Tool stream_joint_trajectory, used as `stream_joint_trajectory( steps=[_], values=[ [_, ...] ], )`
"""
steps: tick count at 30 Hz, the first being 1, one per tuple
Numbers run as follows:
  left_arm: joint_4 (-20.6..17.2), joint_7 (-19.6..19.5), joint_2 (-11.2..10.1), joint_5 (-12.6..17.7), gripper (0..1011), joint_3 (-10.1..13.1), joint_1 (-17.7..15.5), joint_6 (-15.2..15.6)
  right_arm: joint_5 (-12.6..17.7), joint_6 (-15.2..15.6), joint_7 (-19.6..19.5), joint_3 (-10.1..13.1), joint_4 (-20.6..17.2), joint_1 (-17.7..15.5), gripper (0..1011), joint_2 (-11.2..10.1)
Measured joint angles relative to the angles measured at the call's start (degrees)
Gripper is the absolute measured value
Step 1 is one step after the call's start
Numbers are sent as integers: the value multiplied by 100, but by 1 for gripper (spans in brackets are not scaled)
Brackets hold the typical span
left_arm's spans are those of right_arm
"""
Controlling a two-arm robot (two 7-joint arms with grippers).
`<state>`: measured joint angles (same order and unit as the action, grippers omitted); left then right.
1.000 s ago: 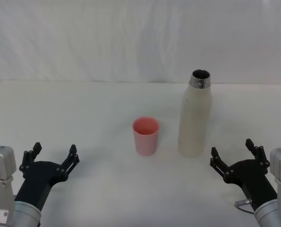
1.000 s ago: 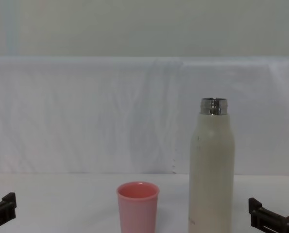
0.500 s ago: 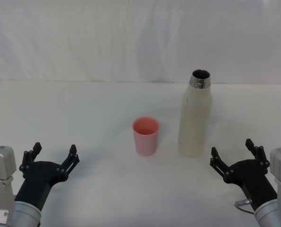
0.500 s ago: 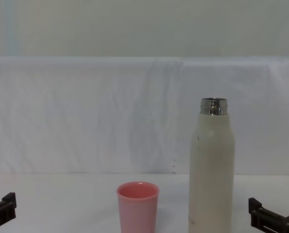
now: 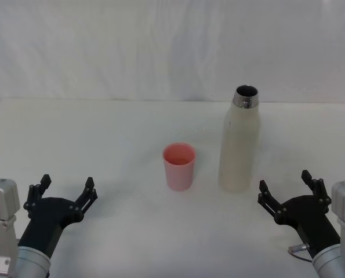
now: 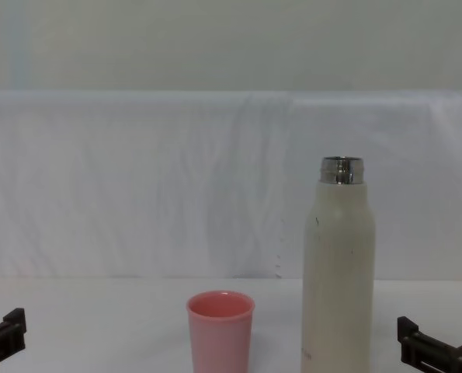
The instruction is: Grasp the thermos with one hand and pour water into the cup lid.
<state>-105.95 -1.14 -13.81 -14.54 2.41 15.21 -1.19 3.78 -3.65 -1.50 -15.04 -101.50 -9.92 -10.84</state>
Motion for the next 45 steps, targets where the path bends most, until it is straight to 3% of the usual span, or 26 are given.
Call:
stream_joint_trajectory(
  steps=[19,38,45],
  values=[
    [0,0,0,0,1001,0,0,0,1,5,15,11,14,10,1001,16],
    [0,0,0,0,1001,0,0,0,19,140,516,177,195,248,1001,275],
    [0,0,0,0,1001,0,0,0,222,346,859,314,310,391,1001,308]
  ],
)
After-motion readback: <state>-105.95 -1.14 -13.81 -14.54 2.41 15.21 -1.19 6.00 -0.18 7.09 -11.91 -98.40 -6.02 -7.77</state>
